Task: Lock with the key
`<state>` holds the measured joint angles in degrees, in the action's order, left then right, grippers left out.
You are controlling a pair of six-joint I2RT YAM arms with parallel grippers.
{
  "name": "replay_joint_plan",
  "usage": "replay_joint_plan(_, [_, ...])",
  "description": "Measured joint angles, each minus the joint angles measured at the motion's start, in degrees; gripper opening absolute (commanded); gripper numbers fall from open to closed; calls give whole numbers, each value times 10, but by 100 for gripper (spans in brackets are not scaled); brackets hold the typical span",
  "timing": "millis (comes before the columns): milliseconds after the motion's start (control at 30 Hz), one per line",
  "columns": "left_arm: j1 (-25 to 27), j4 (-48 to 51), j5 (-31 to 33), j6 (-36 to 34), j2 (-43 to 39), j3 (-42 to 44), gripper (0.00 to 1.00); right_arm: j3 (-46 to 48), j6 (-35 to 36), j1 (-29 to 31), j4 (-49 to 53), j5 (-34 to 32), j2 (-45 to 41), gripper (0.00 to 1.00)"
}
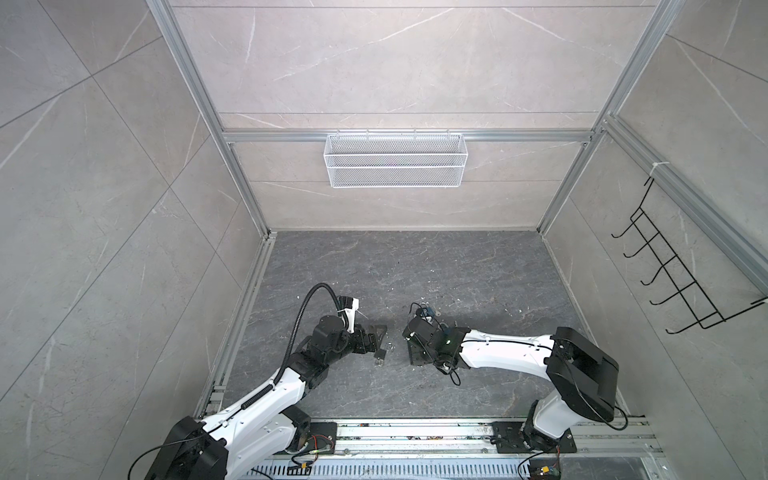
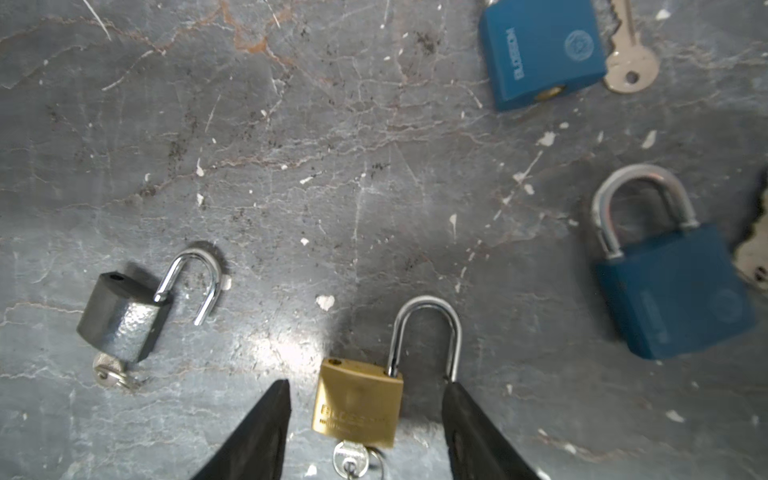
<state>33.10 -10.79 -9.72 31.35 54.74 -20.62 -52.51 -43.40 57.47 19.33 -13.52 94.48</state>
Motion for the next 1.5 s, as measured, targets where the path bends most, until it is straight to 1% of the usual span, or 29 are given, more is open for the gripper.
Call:
replay_joint_plan(200, [0,-1,-13,3,0,0,97,0,-8,1,2,0,1,58])
replay_joint_plan(500, [0,-1,-15,4,0,0,97,-5,-22,17,2,5,31,57])
replay_joint_plan(833, [0,-1,-25,4,0,0,97,-9,-38,21,6,0,38,53])
replay_joint_plan(1167, [0,0,-29,4,9,0,97,-30,-33,21,36,-12,52,45])
replay_joint_plan(1400, [0,-1,-29,4,9,0,97,-35,-26,22,51,-17,56,44])
replay_joint_plan(1500, [0,-1,-30,4,14,0,96,-37,-17,22,54,-18,58,41])
